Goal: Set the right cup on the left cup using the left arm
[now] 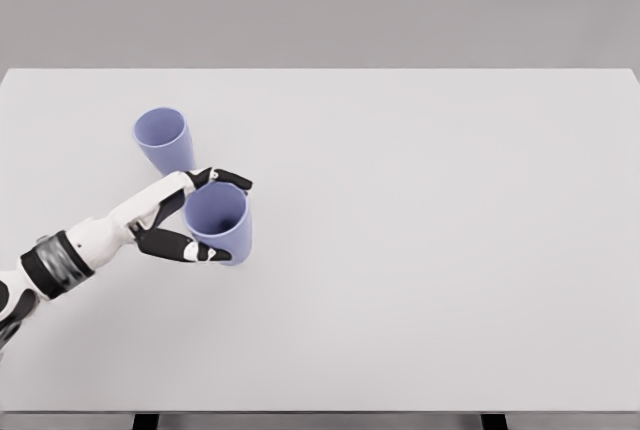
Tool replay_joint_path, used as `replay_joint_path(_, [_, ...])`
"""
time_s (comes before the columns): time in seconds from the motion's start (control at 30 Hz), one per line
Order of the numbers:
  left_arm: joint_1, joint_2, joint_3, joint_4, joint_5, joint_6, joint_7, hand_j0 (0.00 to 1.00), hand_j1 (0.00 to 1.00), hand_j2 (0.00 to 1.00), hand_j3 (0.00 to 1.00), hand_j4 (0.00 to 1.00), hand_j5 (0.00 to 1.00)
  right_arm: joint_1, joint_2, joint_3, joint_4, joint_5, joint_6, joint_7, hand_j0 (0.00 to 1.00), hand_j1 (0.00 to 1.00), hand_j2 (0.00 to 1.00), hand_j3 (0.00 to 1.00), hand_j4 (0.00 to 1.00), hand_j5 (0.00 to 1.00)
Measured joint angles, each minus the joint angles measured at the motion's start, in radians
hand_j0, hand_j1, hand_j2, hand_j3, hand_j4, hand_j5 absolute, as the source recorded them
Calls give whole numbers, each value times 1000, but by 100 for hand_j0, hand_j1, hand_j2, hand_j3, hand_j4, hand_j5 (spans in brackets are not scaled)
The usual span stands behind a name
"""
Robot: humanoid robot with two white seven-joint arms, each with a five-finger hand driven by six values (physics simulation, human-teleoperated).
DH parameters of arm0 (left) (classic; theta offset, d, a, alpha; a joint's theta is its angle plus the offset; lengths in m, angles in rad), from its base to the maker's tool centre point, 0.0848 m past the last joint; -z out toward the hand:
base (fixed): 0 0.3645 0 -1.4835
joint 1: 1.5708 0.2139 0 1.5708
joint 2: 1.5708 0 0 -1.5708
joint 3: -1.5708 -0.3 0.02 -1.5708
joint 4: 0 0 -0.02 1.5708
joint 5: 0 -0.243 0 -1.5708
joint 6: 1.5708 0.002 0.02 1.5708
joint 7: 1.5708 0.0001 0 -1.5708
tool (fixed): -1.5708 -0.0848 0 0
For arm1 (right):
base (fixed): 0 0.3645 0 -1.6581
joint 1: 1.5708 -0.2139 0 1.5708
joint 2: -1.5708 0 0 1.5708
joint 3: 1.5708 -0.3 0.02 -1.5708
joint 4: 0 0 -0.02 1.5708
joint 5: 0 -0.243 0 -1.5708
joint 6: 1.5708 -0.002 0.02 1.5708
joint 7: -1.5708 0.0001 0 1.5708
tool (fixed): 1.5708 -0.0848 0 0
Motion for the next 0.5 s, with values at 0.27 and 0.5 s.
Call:
replay_joint_path(0.27, [-46, 45, 4, -8, 40, 4, 1, 69, 69, 69, 69, 69, 69, 0, 0, 0, 0, 0, 0, 0, 100, 100, 100, 100, 100, 100])
replay_joint_path(0.5, [-57, 62, 5, -8, 62, 4, 1, 67, 67, 67, 67, 67, 67, 0, 0, 0, 0, 0, 0, 0, 100, 100, 100, 100, 100, 100])
